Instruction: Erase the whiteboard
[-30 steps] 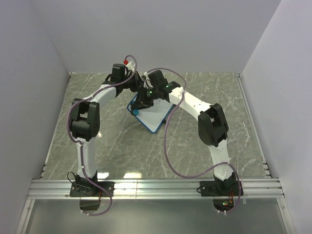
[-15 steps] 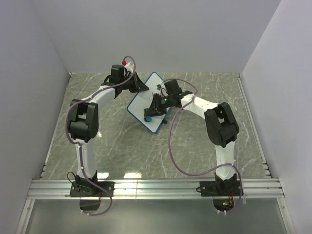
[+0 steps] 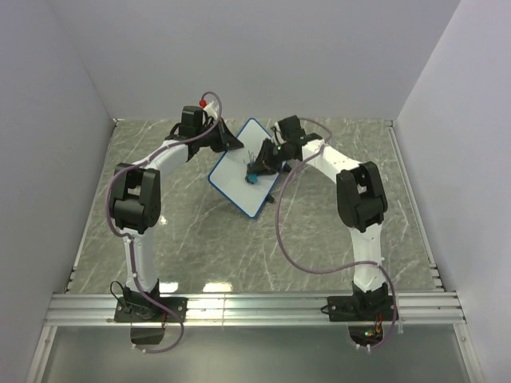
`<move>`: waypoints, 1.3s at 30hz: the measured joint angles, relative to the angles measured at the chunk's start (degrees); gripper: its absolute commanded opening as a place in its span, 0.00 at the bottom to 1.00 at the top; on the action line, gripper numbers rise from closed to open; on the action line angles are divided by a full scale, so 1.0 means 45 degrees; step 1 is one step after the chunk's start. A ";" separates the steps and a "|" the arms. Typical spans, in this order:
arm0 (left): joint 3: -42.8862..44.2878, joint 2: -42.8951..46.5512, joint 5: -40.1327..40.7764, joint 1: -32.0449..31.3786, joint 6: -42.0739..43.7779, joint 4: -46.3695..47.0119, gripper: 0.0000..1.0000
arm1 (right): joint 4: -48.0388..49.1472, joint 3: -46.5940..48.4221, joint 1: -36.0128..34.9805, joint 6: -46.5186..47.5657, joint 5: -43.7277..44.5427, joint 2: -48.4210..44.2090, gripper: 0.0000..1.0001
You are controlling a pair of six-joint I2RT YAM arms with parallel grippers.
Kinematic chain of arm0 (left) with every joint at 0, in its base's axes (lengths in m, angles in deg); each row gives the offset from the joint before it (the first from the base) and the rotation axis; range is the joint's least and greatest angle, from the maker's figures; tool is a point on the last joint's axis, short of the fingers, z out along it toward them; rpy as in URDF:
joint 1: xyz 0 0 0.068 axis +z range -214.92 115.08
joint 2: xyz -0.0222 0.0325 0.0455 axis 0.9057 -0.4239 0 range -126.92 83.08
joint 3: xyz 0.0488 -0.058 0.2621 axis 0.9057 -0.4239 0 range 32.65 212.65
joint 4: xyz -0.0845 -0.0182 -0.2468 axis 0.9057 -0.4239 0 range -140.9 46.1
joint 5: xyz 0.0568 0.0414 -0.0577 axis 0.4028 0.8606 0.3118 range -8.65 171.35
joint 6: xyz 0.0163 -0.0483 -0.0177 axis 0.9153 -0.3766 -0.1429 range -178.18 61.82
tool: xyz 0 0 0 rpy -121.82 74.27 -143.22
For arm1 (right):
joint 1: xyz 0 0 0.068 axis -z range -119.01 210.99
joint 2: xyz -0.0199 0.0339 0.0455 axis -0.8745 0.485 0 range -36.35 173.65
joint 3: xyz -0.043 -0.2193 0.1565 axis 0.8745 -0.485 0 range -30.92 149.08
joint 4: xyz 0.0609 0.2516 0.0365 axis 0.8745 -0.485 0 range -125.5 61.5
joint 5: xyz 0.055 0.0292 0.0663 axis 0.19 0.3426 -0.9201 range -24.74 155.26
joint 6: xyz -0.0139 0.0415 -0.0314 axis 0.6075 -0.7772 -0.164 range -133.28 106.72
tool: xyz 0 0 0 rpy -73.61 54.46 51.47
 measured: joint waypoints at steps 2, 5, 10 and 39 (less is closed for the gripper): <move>0.0000 0.0000 -0.0010 0.0005 -0.0010 -0.0049 0.00 | -0.0063 0.1190 0.0049 -0.0209 0.0243 0.0423 0.00; 0.0000 0.0019 0.0000 0.0000 -0.0010 -0.0136 0.00 | -0.0194 0.3376 0.0044 -0.0568 0.0573 0.1321 0.00; -0.0039 0.0039 0.0170 0.0068 -0.0019 -0.0165 0.00 | -0.1957 0.5872 0.0053 -0.0928 0.0505 0.2613 0.00; 0.0044 0.0228 0.0024 -0.0019 0.0306 -0.0787 0.00 | -0.0019 0.3735 0.1239 -0.1656 0.1579 0.1909 0.00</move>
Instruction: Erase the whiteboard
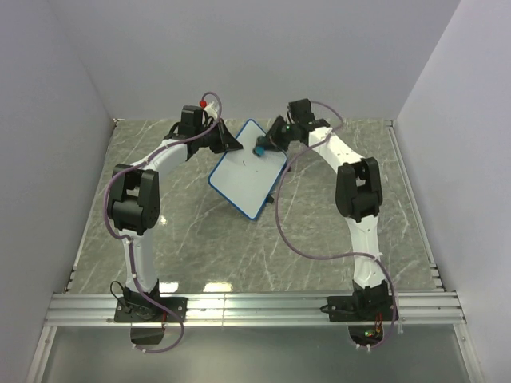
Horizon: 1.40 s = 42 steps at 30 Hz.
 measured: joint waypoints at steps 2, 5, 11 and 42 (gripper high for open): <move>0.0005 0.0000 -0.0029 0.0005 -0.0005 -0.0019 0.00 | 0.0136 0.1141 -0.0102 -0.0330 -0.0068 0.0486 0.00; 0.0024 0.0000 -0.0029 0.0005 -0.0010 -0.0068 0.00 | 0.0423 0.2715 -0.0272 -0.0952 -0.0262 0.1239 0.00; 0.0078 0.0000 0.0049 0.0019 -0.0087 -0.0311 0.00 | 0.1433 0.1277 -0.0175 -0.1263 -0.0568 0.0806 0.00; -0.0073 0.0107 -0.0073 0.0126 -0.0039 -0.0350 0.00 | -0.0952 -0.0024 -0.1826 -0.0151 -0.0563 -0.0661 0.00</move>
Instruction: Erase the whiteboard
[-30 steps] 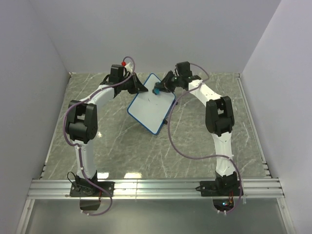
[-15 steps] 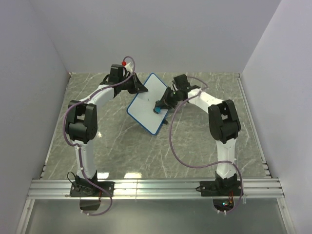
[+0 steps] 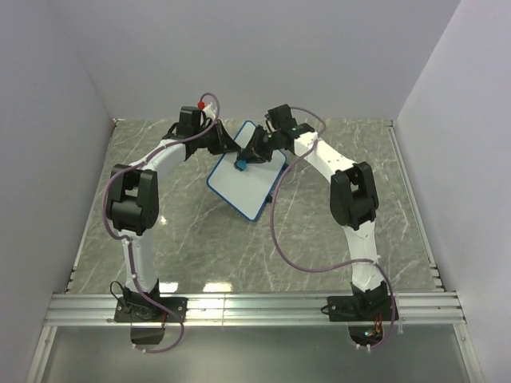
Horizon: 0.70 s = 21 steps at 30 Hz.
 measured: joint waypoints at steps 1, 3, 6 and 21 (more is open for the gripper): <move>-0.0010 0.0000 -0.0010 0.0000 0.0000 -0.0010 0.00 | 0.0243 -0.0267 0.0029 0.0010 -0.0068 -0.0083 0.00; -0.0010 0.0000 -0.0019 0.0000 0.0005 -0.0010 0.00 | 0.0869 -0.1025 0.0112 0.0078 -0.0160 -0.0393 0.00; -0.0010 0.0039 0.0015 -0.0049 0.0019 -0.0019 0.00 | 0.1394 -0.2540 0.0262 0.0355 -0.0102 -0.1049 0.00; 0.0209 0.0282 0.0646 -0.0243 0.0151 -0.0923 0.30 | 0.0316 -0.6067 0.2229 0.1685 0.1948 -0.3832 0.00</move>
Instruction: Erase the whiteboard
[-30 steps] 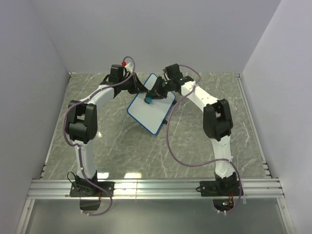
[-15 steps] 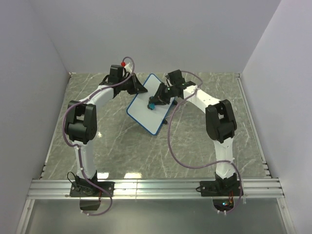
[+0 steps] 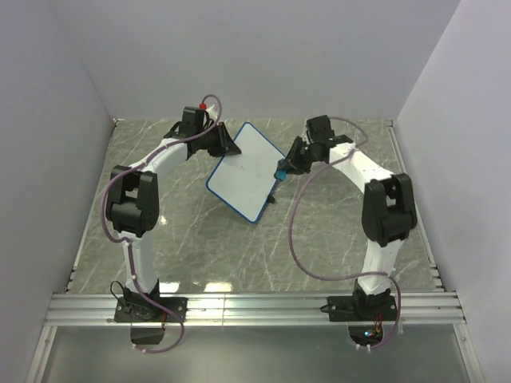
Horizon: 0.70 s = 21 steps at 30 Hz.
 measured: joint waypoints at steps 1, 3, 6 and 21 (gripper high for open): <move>0.0000 0.0000 0.0228 -0.0019 0.0117 -0.0325 0.35 | 0.0005 0.0000 0.0049 0.0049 0.0015 -0.0549 0.00; 0.0005 -0.0010 0.0442 -0.0034 0.0194 -0.0937 0.37 | 0.0083 -0.0087 0.0087 0.0155 0.0068 -0.1452 0.00; 0.0049 -0.0010 0.0622 -0.0151 0.0243 -0.1511 0.43 | 0.0335 -0.0690 0.0223 0.0393 0.0243 -0.2895 0.00; 0.0146 0.0253 0.1574 0.0010 0.0238 -0.3104 0.99 | 0.0175 -0.4250 0.0554 0.1307 0.1166 -0.3983 0.00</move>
